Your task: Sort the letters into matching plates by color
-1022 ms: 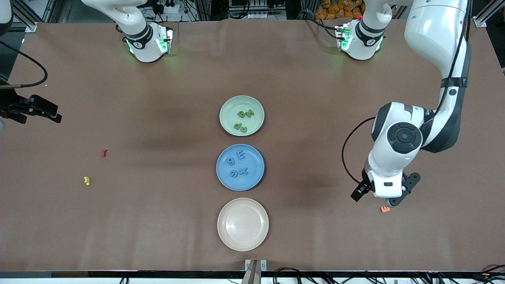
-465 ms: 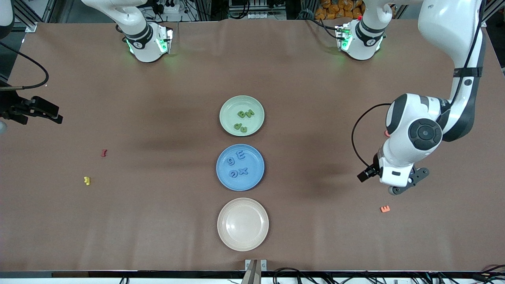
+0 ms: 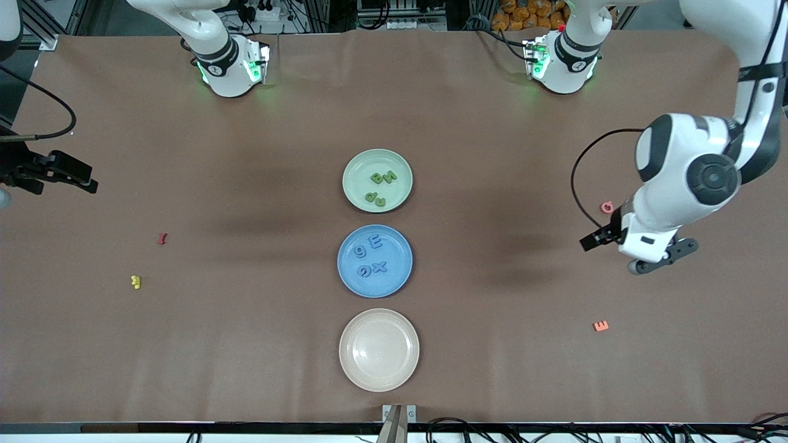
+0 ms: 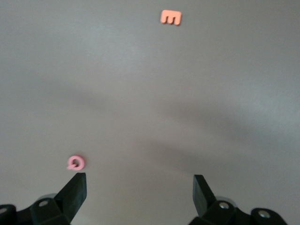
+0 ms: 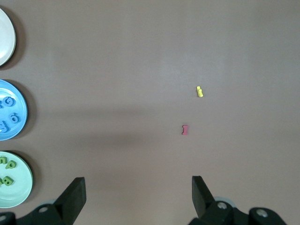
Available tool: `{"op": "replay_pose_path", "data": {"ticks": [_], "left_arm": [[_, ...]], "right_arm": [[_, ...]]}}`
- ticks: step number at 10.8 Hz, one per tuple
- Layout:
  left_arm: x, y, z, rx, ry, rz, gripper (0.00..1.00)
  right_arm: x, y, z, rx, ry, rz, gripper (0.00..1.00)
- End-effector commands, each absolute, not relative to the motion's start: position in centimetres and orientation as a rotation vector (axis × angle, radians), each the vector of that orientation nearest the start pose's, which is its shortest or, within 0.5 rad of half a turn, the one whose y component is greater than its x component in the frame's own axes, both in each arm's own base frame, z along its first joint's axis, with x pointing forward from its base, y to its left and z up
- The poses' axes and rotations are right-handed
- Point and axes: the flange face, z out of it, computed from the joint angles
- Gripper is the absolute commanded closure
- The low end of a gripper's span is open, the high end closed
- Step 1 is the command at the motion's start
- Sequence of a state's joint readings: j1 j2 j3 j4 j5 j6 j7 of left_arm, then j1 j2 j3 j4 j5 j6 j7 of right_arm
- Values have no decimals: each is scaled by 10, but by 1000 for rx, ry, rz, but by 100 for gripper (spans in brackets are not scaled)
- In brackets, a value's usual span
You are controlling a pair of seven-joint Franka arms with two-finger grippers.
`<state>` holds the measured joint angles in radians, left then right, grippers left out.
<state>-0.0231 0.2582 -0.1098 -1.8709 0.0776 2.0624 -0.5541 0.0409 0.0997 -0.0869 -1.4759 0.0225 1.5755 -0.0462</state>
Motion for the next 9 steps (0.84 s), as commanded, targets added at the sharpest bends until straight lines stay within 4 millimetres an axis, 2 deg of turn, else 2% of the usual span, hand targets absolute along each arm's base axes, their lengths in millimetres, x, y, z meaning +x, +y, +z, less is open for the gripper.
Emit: {"op": "replay_pose_path", "data": {"ticks": [1,3,6,9], "left_arm": [[578,-52,399,-3090,-524,143,0],[566,-49,405,-3086,-531,138,0],[554,-52,426,-3103,-527,95,0],[561,-53,454,-3118,-530,9,0]], "right_arm": [[585,-23,616,-3136,-3,-13,0],[585,-23,615,-3136,-3,-8,0],[586,-23,614,-3136,-3,-6,0],[586,-23,615,-3135,-3,-8,0]]}}
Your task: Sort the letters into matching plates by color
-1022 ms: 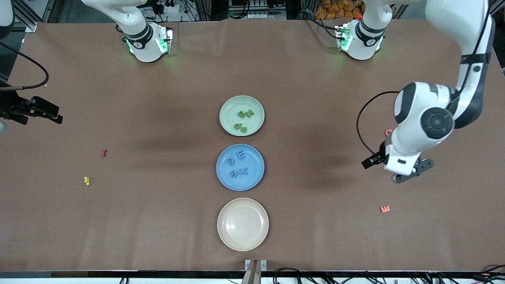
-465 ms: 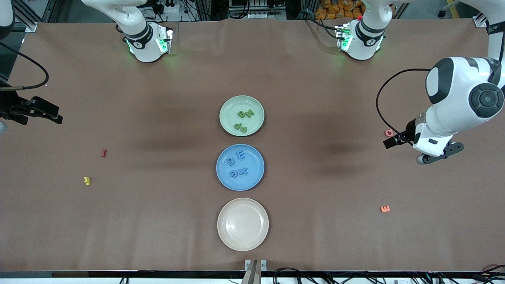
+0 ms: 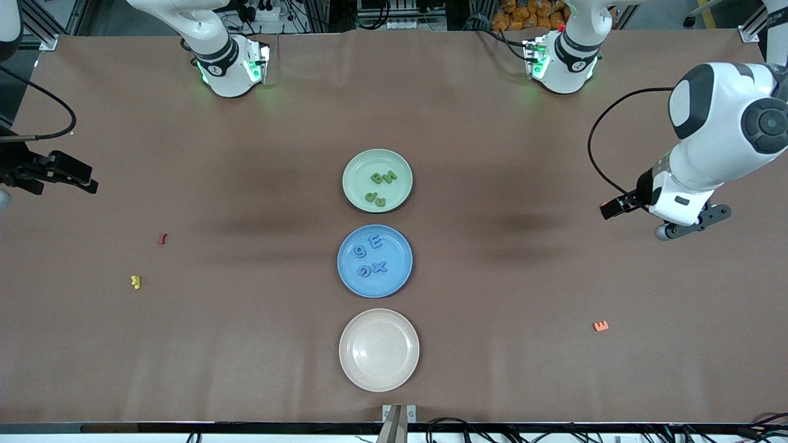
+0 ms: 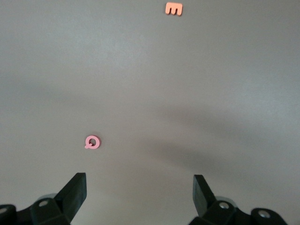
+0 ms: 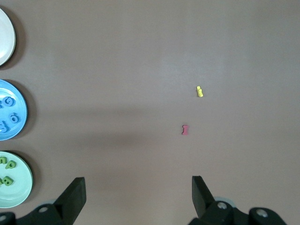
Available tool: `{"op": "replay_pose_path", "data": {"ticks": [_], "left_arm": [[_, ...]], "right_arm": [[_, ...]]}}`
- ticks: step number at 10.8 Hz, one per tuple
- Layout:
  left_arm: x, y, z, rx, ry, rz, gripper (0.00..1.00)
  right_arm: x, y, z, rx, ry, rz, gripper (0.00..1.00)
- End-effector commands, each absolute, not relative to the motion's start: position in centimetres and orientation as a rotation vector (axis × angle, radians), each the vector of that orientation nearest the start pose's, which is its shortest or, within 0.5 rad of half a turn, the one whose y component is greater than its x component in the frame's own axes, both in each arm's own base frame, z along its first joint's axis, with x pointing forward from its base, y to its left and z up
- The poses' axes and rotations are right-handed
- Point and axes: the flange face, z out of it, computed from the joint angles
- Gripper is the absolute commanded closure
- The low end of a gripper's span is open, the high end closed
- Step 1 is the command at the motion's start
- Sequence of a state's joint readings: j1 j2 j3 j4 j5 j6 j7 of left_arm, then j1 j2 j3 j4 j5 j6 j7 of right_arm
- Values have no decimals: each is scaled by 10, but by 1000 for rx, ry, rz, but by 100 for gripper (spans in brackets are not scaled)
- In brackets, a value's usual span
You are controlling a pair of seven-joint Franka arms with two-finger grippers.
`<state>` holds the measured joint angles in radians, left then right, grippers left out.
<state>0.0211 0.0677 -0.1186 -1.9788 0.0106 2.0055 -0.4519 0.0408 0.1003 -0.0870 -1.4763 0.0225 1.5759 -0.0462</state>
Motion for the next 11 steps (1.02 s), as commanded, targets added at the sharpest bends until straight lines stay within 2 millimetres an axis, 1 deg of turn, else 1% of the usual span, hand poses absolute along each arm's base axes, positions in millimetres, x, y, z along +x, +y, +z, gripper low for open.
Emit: {"op": "replay_pose_path", "data": {"ticks": [1,3,4,5,6,8,9,10,11], "left_arm": [[568,-51,472,-3126,-536,-50,0],[578,-50,507,-3134,-520,-133,0],[579,-47,528,-3142,-434,-121,0],[579,-38,550,-3153,-338,-108,0],[578,-41,566,-3152,-261,-107,0],[573,-50,582,-3137,-215,-111,0],[569,-50,592,-3134,-212,-105,0],[564,-49,606,-3134,-177,-88,0],[561,-49,618,-3136,-63,-83,0]], "right_arm": [[586,-22,615,-3133,-3,-8,0],[586,-22,614,-3133,-1,-6,0],[586,-22,615,-3133,-1,-8,0],[586,-22,615,-3133,-1,-8,0],[586,-21,614,-3135,-3,-6,0],[586,-21,614,-3135,-3,-6,0],[586,-21,614,-3135,-3,-6,0],[586,-21,614,-3135,-3,-6,0],[586,-21,614,-3135,-3,-6,0]]}}
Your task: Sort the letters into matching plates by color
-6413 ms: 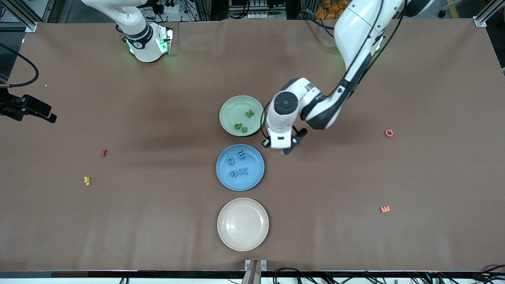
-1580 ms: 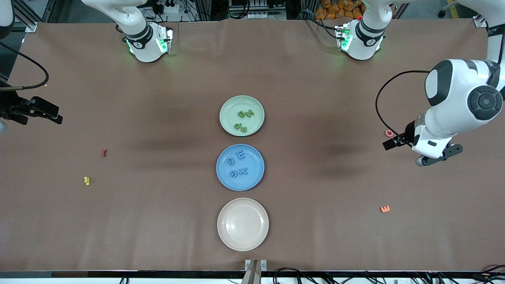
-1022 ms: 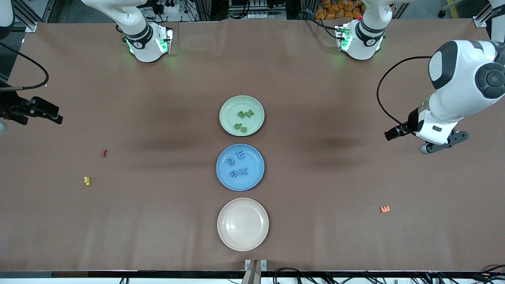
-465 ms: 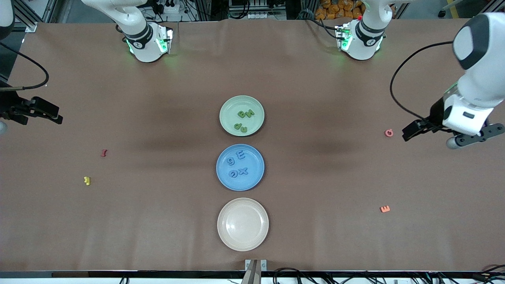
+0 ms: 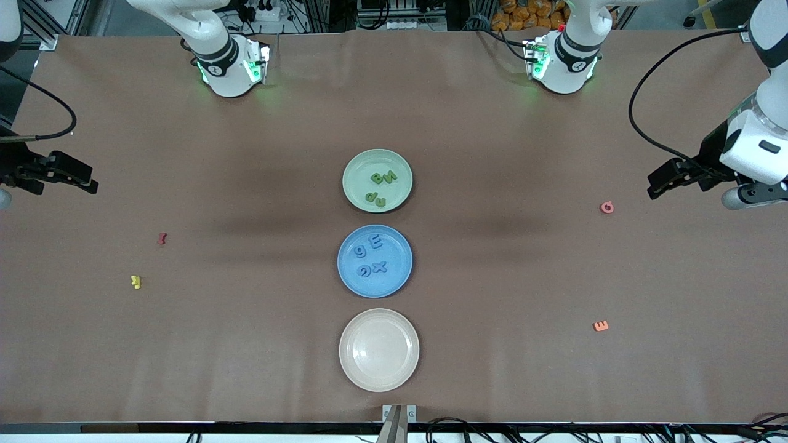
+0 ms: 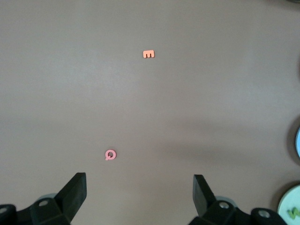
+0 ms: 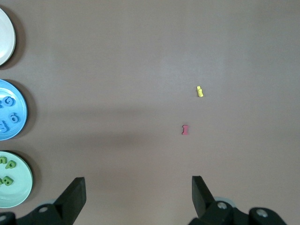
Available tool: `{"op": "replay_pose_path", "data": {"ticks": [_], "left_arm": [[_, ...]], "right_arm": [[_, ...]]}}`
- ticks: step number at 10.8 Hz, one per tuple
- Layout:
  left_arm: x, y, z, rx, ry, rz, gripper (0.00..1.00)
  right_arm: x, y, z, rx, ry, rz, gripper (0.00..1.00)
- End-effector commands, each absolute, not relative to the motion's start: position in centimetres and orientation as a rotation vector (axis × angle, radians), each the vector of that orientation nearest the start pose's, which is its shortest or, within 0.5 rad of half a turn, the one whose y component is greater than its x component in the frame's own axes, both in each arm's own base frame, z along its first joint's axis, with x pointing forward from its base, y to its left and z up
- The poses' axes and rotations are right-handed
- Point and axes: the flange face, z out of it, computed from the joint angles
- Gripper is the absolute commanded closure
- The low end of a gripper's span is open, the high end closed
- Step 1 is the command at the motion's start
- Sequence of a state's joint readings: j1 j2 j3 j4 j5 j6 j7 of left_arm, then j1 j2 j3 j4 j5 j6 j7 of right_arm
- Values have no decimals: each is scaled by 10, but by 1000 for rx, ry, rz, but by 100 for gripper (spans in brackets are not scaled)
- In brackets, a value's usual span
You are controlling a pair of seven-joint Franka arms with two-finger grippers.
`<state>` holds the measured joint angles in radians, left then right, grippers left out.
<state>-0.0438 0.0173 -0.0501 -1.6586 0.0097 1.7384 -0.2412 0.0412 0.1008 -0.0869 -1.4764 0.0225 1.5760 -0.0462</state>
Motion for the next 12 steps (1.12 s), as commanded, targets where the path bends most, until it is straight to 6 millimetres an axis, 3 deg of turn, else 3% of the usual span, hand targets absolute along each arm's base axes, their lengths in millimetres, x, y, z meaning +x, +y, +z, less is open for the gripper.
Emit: {"op": "replay_pose_path", "data": {"ticks": [1,7,12], "left_arm": [[556,-48,627,-3135,-5,-64,0],[541,-50,659,-3112,132,-110,0],[541,-50,660,-3115,133,-112,0]], "right_arm": [[586,-21,614,-3135,-3,-6,0],[586,-22,614,-3136,-1,-6,0],[586,-22,614,-3136,-1,-11,0]]}}
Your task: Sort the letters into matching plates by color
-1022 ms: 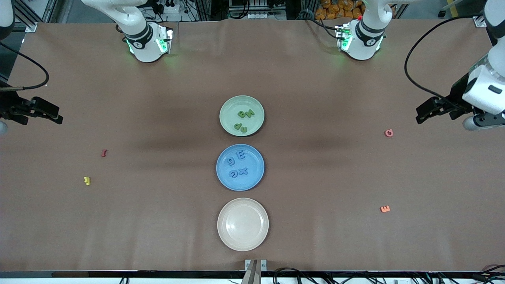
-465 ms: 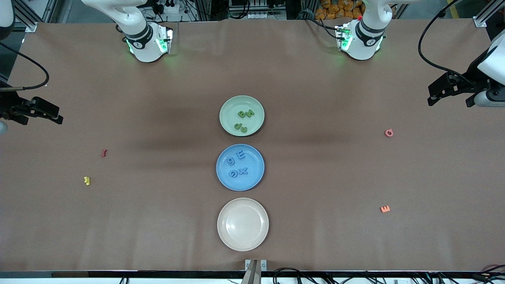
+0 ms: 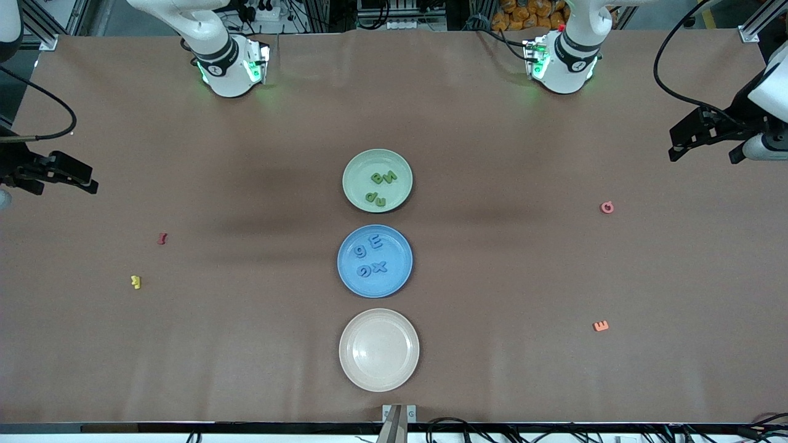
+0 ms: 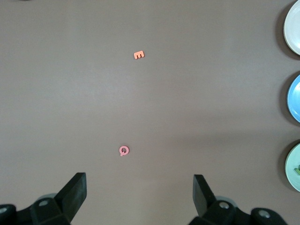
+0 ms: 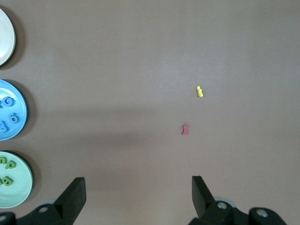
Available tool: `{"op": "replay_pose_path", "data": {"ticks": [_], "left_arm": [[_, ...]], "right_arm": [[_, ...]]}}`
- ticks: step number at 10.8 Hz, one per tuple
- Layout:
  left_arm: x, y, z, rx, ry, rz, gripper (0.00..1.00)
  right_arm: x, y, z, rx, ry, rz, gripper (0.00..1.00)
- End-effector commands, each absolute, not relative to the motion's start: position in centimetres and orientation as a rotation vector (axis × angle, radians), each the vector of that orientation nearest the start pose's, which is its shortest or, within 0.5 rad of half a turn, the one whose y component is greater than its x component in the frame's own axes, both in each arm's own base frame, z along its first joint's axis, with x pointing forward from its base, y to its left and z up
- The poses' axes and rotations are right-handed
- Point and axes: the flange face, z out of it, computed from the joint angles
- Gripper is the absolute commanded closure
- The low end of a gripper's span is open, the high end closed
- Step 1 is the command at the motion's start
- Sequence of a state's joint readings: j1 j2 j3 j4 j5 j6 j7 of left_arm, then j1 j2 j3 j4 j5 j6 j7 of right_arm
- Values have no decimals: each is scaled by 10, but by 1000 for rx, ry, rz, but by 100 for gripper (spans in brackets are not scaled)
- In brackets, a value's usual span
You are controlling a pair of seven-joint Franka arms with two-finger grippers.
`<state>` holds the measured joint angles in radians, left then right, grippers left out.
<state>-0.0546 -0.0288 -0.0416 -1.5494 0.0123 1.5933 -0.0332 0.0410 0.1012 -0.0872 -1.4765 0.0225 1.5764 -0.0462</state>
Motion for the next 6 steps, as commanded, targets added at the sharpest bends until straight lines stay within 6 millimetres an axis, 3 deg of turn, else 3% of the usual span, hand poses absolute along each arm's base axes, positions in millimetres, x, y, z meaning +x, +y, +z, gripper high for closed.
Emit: {"op": "replay_pose_path", "data": {"ticks": [1,6], "left_arm": [[541,-50,659,-3115,130,-110,0],[542,-51,658,-3114,123,-107,0]], "right_arm": [[586,-22,614,-3136,-1,-11,0],[586,-22,614,-3136,-1,-13,0]]}}
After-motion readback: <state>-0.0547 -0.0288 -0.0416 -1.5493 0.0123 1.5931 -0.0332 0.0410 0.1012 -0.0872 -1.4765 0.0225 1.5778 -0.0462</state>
